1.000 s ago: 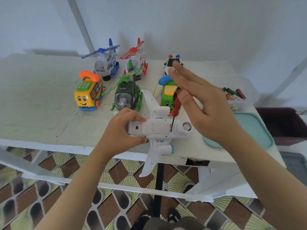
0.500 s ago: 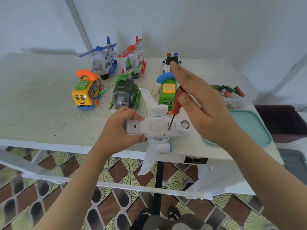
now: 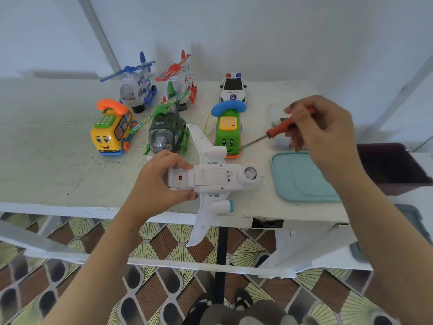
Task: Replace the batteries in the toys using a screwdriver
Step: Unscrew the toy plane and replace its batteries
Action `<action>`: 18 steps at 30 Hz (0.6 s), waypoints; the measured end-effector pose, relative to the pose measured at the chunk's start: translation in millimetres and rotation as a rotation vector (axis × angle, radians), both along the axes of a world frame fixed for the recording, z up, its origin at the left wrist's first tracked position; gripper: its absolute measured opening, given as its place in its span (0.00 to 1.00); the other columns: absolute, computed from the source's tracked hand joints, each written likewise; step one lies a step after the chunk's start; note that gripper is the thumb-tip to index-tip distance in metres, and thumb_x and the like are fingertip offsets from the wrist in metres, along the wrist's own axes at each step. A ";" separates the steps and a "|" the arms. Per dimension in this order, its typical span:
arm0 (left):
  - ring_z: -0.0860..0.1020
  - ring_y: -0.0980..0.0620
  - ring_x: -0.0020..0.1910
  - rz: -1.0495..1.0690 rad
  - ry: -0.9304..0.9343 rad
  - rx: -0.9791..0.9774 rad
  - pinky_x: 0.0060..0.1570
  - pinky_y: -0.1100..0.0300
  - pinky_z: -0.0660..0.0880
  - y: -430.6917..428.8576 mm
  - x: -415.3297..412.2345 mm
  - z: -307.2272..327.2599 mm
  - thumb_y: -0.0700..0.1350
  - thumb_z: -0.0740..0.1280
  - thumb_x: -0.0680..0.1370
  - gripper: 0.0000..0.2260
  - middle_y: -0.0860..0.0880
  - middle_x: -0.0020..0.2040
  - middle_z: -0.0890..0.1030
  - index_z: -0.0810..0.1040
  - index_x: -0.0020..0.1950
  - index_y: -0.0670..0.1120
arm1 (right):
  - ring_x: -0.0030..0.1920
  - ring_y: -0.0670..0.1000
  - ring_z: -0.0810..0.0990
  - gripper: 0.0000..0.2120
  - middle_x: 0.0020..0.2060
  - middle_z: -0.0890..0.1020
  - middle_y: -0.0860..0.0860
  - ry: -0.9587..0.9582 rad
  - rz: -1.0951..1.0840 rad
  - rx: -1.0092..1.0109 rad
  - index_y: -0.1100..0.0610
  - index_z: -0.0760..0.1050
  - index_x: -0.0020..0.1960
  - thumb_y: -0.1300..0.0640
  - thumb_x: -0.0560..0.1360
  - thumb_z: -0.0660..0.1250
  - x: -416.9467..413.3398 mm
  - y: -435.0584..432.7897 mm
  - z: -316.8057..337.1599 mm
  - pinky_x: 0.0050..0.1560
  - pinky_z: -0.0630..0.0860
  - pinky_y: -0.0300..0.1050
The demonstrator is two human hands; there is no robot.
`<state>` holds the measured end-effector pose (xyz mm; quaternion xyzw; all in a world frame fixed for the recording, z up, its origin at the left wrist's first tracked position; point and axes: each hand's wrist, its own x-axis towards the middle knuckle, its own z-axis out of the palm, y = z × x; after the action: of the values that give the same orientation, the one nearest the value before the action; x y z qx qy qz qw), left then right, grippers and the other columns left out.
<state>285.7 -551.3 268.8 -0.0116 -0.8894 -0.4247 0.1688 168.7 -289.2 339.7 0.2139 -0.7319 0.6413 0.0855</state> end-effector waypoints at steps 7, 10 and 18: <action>0.73 0.58 0.45 0.022 -0.046 -0.022 0.38 0.67 0.72 0.5 -1.0 4.8 0.58 0.74 0.56 0.21 0.52 0.47 0.75 0.77 0.46 0.56 | 0.40 0.47 0.79 0.10 0.41 0.82 0.53 -0.169 -0.101 0.145 0.53 0.76 0.44 0.66 0.72 0.72 -14.5 47.3 -60.6 0.43 0.75 0.39; 0.74 0.52 0.46 0.019 -0.070 -0.031 0.43 0.54 0.74 -0.3 -1.1 7.4 0.58 0.74 0.56 0.21 0.49 0.47 0.76 0.77 0.47 0.56 | 0.39 0.40 0.78 0.08 0.39 0.81 0.47 -0.122 -0.119 0.366 0.56 0.77 0.45 0.67 0.71 0.72 -4.7 61.6 -78.4 0.41 0.72 0.28; 0.75 0.54 0.47 0.044 -0.105 -0.081 0.43 0.48 0.76 2.5 3.8 10.7 0.56 0.72 0.56 0.22 0.54 0.49 0.77 0.75 0.48 0.57 | 0.50 0.56 0.77 0.10 0.46 0.81 0.52 0.173 -0.109 0.741 0.58 0.79 0.53 0.59 0.72 0.70 -5.6 70.5 -90.2 0.51 0.66 0.42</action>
<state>289.5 -548.8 279.5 0.0232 -0.9136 -0.3844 0.1305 163.0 -218.7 249.6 0.2443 -0.9145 0.3073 0.0975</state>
